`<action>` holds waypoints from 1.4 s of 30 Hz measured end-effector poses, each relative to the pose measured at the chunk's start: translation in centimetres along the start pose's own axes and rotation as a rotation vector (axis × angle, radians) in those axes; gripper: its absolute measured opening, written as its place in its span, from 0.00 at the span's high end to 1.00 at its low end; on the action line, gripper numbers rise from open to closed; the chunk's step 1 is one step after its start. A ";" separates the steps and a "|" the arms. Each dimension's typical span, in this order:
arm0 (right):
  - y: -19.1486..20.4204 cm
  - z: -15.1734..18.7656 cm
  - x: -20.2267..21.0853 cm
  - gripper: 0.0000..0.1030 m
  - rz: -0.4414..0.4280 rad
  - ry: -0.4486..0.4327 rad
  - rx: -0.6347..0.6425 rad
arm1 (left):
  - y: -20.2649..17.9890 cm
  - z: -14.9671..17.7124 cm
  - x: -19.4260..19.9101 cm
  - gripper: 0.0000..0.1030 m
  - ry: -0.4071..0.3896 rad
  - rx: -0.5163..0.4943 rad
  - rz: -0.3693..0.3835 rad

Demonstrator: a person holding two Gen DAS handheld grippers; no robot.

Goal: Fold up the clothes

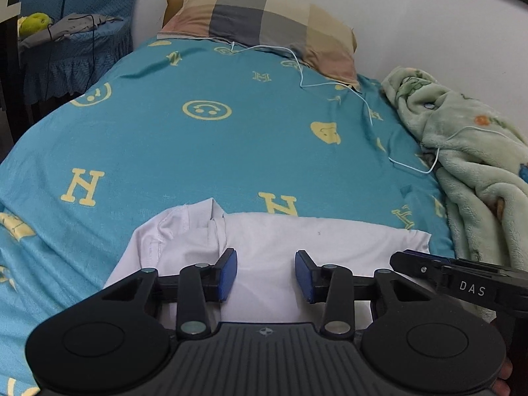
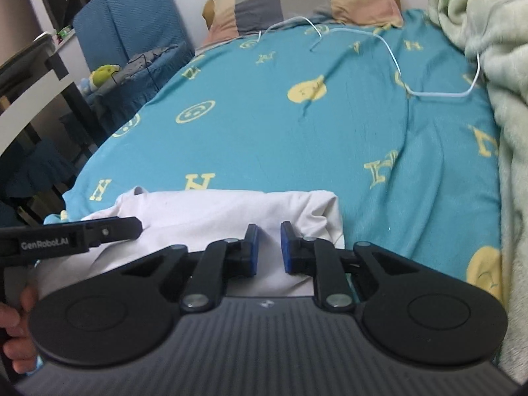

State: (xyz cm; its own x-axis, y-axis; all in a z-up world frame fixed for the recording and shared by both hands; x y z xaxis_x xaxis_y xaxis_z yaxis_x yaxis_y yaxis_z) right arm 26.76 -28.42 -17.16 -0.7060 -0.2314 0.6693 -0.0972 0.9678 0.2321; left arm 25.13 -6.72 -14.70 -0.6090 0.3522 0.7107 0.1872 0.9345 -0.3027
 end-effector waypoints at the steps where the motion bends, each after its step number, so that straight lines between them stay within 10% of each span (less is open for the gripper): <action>1: 0.1 0.1 0.1 0.83 0.002 -0.001 0.002 | 0.0 0.0 0.1 0.59 -0.001 -0.004 -0.002; 26: 0.5 2.0 2.0 0.86 0.043 0.022 -0.072 | 1.5 0.8 2.5 0.55 0.019 0.069 -0.045; 35: 0.5 1.4 5.3 0.82 -0.014 -0.038 -0.196 | 2.4 3.3 10.8 0.23 0.015 0.436 0.198; 42: 1.8 3.4 9.7 0.82 -0.179 -0.031 -0.412 | 3.6 8.1 9.6 0.20 0.158 0.757 0.334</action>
State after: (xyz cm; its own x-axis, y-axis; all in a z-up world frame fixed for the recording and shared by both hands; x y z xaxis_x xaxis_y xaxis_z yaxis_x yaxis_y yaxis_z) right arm 17.40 -28.60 -12.65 -0.7250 -0.3826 0.5728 0.0631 0.7912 0.6083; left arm 13.71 -0.41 -14.09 -0.4875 0.6596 0.5720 -0.2639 0.5132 -0.8167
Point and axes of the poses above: each gripper's, at about its wrist camera, not at the fingertips, and x roughly against the way its jaws point, y to its left, z to its underside, the point moved 5 cm from there along -x, roughly the way its jaws point, and after that the axes turned 4 degrees about x, right-handed, at the moved point
